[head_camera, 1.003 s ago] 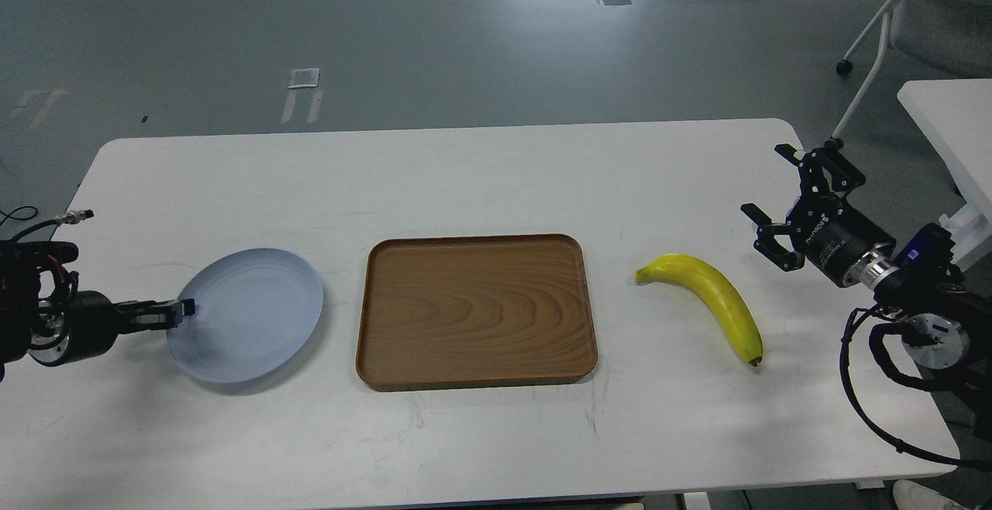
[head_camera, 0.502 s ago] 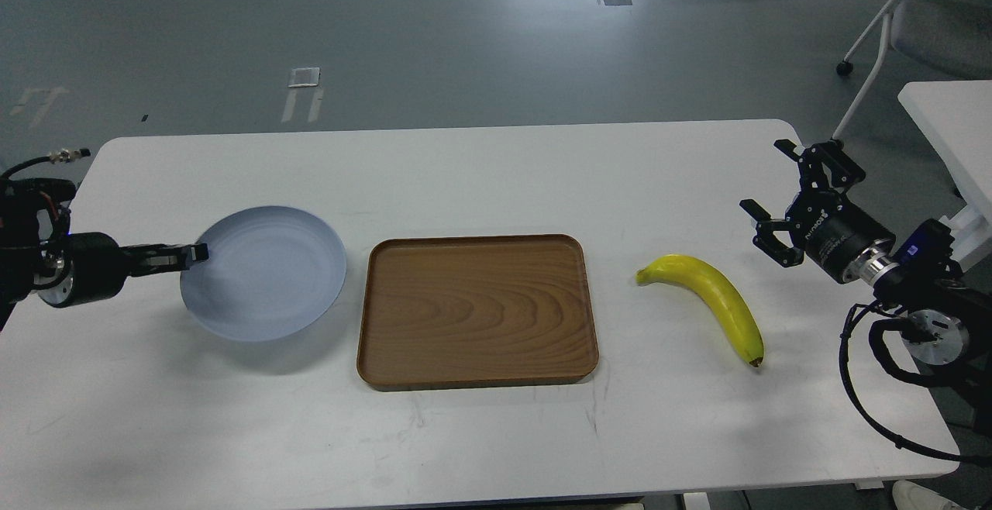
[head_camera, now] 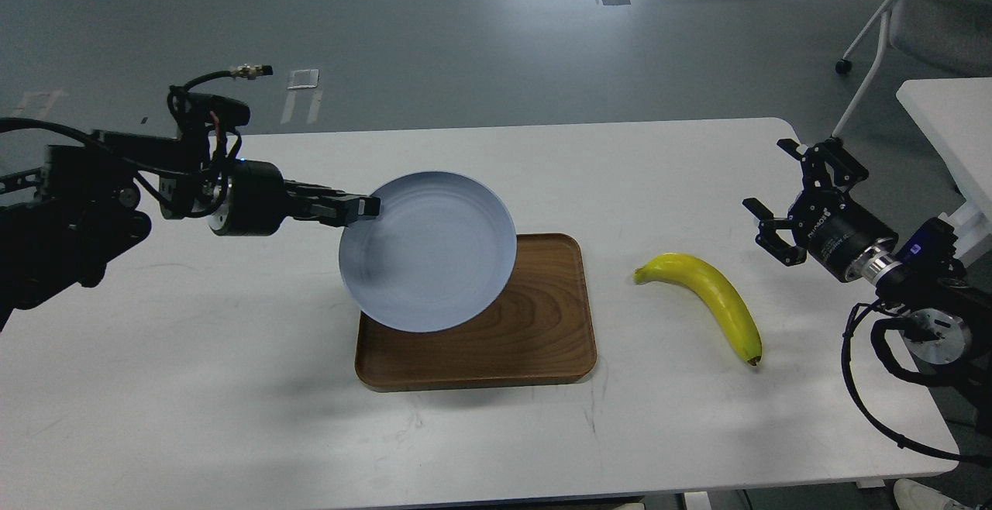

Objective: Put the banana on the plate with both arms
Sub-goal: 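Lift the plate with the left gripper and lower it onto the wooden tray, then open the left gripper and withdraw it away from the plate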

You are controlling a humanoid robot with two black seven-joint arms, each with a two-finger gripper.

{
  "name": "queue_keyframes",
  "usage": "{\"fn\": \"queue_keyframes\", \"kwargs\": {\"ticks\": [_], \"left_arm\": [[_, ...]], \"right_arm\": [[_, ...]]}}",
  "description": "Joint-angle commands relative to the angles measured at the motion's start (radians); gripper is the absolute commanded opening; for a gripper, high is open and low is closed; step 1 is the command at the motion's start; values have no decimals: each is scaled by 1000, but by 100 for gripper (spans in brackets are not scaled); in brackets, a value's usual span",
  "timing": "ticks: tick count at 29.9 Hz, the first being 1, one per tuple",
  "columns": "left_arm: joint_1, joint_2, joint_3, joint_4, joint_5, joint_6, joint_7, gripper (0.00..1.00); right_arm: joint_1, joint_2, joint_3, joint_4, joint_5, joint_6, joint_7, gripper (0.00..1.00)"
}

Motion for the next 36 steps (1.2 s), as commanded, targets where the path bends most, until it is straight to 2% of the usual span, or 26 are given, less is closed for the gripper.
{"fn": "queue_keyframes", "kwargs": {"ticks": [1,7,13,17,30,31,32,33,35,36], "left_arm": [[-19,-117,26,74,2,0,0,0],[-22,-266,62,222,2,3,1,0],[-19,-334,110,318,4,13,1,0],[-8,-368,150,390,2,56,0,0],[9,-372,159,401,-1,75,20,1],[10,-374,159,401,-1,75,21,11],[13,-374,158,399,-7,76,24,36],[13,-374,158,399,-8,76,24,46],[10,-374,158,399,-14,76,24,74],[10,-374,158,399,-18,76,24,78]], "right_arm": [[0,-6,0,0,0,0,0,99],[-2,-6,0,0,0,0,0,99],[-2,-8,-2,0,0,0,0,99],[-2,-8,-2,0,0,0,0,99],[-3,-8,-2,0,0,0,0,99],[-3,-8,-2,2,0,0,0,99],[-3,-8,-2,2,0,0,0,99],[-3,-8,-2,2,0,0,0,99],[-5,-8,-3,3,0,0,0,99],[-5,-8,-3,3,0,0,0,99]]}}
